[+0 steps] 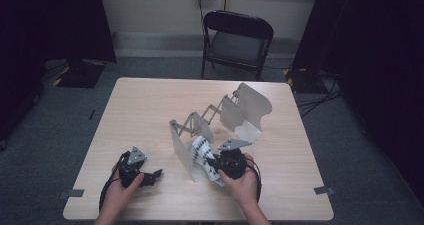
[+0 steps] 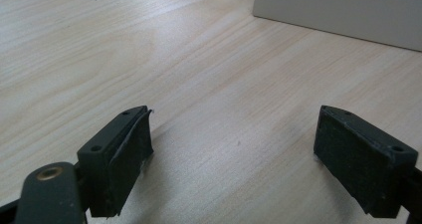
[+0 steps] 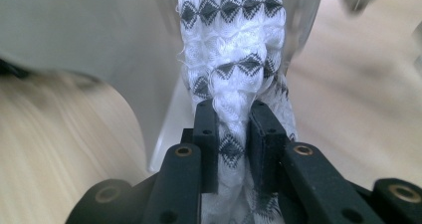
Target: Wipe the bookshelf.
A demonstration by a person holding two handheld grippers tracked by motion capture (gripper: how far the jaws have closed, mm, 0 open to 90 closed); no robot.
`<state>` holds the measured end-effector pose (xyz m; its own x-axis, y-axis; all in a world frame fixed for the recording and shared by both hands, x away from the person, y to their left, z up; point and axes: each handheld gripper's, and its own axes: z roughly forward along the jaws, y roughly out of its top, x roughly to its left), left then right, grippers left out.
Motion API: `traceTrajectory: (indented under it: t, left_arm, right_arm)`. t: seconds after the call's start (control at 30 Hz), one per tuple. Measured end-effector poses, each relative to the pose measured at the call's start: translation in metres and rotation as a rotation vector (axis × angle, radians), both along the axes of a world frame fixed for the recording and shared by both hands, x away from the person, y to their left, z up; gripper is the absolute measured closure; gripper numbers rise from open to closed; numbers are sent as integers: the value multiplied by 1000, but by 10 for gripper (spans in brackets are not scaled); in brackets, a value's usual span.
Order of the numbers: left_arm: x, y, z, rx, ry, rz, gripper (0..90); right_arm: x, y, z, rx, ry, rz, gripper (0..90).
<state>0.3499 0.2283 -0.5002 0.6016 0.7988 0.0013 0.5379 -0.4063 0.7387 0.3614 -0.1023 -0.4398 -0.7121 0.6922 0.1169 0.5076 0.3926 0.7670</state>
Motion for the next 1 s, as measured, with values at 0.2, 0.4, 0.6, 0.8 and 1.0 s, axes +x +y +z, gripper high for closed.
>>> traceTrajectory:
  t: [0.2,0.4,0.6,0.8,1.0]
  left_arm:
    - [0,0,0,0,0,0,147]
    - [0,0,0,-2,0,-1,147]
    - [0,0,0,-3,1,-1,147]
    - [0,0,0,-2,1,-1,147]
    - [0,0,0,-2,1,-1,147]
  right_arm:
    - [-5,-10,39,67,-81,2,770]
    - [-1,-17,29,65,-54,-13,770]
    - [4,-9,-3,3,12,2,770]
    - [4,0,-26,-53,39,16,767]
    - [5,-1,-31,-66,46,18,766]
